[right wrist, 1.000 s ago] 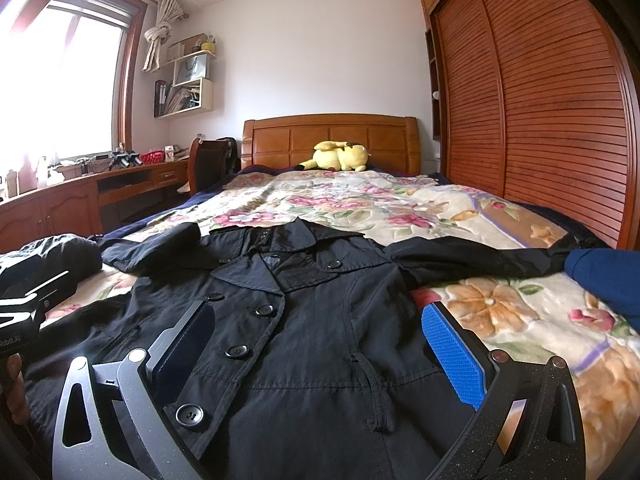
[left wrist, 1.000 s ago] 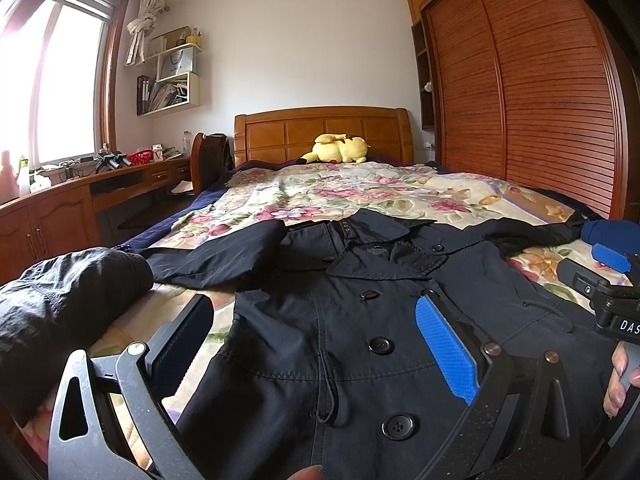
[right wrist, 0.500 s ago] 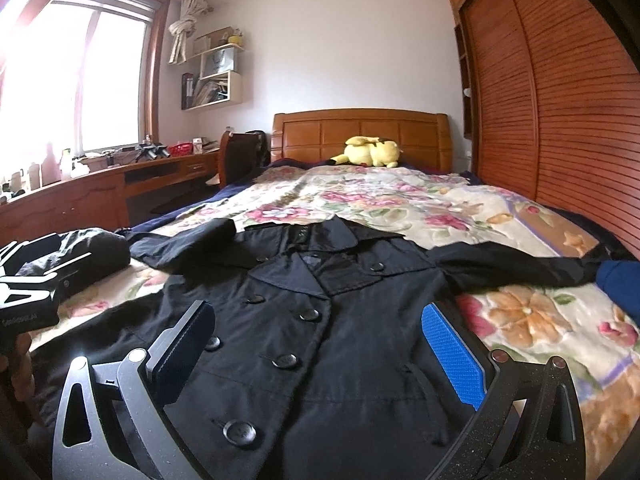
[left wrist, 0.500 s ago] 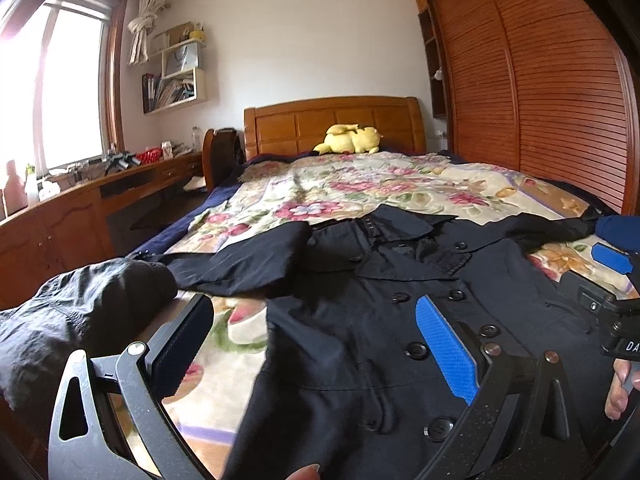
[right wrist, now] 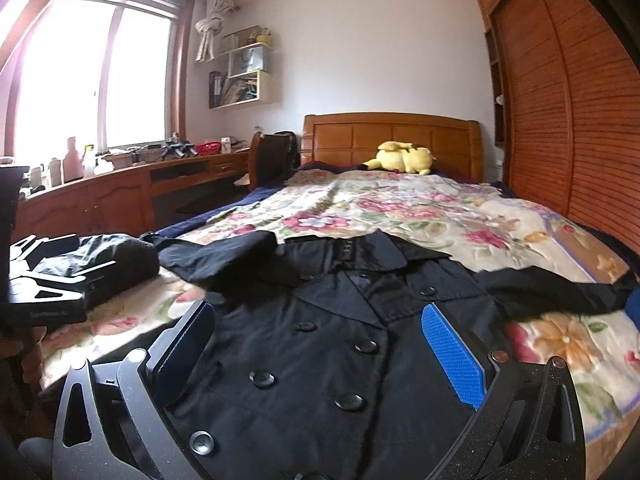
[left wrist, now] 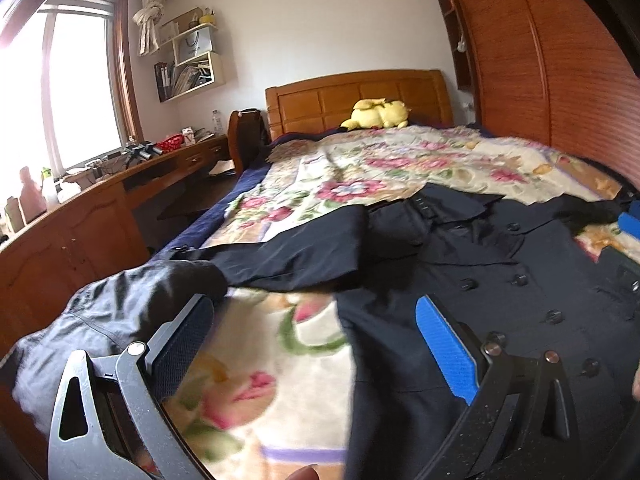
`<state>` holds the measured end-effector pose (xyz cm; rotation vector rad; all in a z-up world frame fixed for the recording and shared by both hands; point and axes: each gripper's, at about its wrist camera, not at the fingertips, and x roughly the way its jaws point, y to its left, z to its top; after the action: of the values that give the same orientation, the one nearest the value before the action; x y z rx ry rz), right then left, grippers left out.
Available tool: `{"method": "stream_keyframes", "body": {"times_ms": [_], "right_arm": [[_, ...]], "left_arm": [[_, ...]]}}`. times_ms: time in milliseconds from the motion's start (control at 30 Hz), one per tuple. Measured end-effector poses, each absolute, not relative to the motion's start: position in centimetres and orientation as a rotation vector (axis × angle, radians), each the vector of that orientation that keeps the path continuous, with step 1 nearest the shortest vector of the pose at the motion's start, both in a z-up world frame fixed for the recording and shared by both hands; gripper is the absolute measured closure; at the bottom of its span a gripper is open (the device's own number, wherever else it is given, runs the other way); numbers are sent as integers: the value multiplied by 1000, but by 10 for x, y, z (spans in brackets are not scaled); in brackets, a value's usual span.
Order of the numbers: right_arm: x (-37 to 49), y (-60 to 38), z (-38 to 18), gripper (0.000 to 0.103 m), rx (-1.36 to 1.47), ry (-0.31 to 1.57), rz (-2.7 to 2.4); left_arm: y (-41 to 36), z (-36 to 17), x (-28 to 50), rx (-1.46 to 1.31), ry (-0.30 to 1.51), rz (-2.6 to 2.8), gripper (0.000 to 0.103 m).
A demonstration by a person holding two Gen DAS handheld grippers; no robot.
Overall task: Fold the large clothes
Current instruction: 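Reach the left tool to the coat's side panel and grasp it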
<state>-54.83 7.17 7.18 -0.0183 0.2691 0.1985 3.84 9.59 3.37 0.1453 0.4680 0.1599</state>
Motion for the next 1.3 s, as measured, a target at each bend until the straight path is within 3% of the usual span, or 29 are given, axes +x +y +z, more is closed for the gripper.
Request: {"method": "stream_keyframes", "body": {"times_ms": [833,1167,1300], "right_arm": [[-423,105,65,0,-161,443,300],[-410,95,69,0,-146,469,313],[-409,81,73,0,-119,462,299]], "left_arm": [[154,-33,164,207,758,201,1],[157,-61,217,287,843,193,1],[157,-71,235,318,879,199,11]]}}
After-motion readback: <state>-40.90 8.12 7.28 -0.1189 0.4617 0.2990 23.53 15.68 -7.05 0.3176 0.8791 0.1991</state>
